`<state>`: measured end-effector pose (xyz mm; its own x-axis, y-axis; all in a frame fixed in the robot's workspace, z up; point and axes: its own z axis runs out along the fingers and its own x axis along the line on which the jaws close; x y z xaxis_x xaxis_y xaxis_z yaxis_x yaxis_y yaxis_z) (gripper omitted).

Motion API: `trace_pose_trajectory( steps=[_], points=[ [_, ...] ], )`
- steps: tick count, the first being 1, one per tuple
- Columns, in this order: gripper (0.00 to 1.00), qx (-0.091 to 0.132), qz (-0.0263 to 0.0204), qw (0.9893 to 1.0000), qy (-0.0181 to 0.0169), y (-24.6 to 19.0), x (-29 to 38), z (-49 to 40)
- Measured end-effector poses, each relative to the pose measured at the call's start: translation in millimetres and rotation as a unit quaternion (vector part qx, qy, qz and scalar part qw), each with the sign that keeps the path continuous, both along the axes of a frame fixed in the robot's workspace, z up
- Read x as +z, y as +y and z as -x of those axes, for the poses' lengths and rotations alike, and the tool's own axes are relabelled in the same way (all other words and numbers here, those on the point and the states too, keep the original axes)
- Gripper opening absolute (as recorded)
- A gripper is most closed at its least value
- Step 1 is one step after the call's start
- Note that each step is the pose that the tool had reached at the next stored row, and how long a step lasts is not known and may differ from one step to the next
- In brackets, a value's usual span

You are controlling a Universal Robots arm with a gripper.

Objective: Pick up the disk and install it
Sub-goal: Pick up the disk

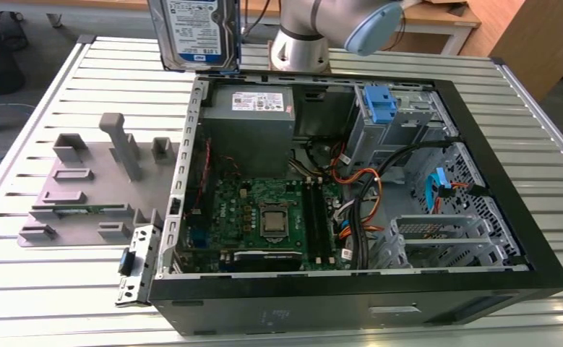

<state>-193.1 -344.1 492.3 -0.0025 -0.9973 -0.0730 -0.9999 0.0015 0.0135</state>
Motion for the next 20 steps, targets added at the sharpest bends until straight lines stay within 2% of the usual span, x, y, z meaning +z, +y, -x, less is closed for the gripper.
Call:
trace_pose_trajectory(
  steps=[20],
  points=[
    [0.35,0.0,-0.0006,1.0,0.0,0.0,0.0,-14.1]
  ],
)
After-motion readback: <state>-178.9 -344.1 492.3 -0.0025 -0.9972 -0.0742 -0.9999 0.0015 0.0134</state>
